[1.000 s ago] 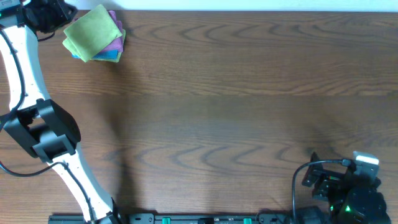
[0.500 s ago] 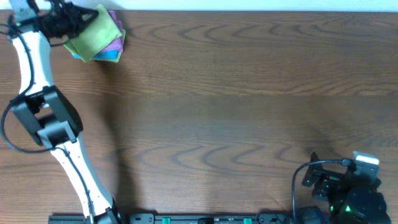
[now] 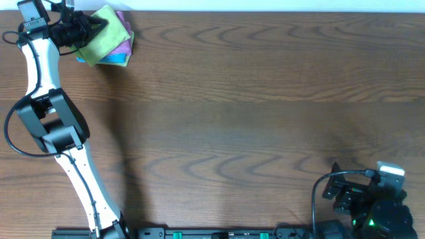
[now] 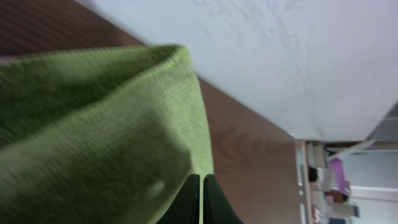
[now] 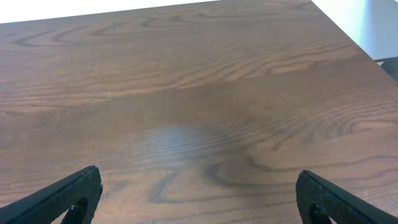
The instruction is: Fold the cloth
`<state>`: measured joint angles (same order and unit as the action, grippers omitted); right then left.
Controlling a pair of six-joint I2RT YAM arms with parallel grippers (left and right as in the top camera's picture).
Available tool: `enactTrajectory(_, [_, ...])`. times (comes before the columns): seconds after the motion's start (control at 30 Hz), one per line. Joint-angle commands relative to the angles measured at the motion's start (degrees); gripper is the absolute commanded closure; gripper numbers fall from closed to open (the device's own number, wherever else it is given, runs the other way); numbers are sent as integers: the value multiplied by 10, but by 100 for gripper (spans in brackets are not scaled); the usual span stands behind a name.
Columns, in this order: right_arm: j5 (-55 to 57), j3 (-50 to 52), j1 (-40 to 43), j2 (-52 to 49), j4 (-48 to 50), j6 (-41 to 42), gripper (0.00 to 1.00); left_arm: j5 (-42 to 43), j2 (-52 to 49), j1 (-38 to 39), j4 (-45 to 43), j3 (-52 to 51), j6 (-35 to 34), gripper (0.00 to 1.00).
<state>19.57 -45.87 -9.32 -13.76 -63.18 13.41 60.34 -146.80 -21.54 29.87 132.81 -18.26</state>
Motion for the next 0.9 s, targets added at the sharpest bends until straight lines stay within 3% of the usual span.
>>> enactTrajectory(0.0, [8, 5, 3, -1, -1, 5, 1, -42, 5, 0, -14, 3, -2, 94])
enactTrajectory(0.17, [8, 5, 3, -1, -1, 5, 1, -60, -1, 5, -49, 3, -3, 94])
enactTrajectory(0.43, [8, 5, 3, -1, -1, 5, 1, -64, -43, 11, -109, 3, -66, 94])
enactTrajectory(0.87, [8, 5, 3, -1, -1, 5, 1, -103, -56, 13, -134, 3, -65, 94])
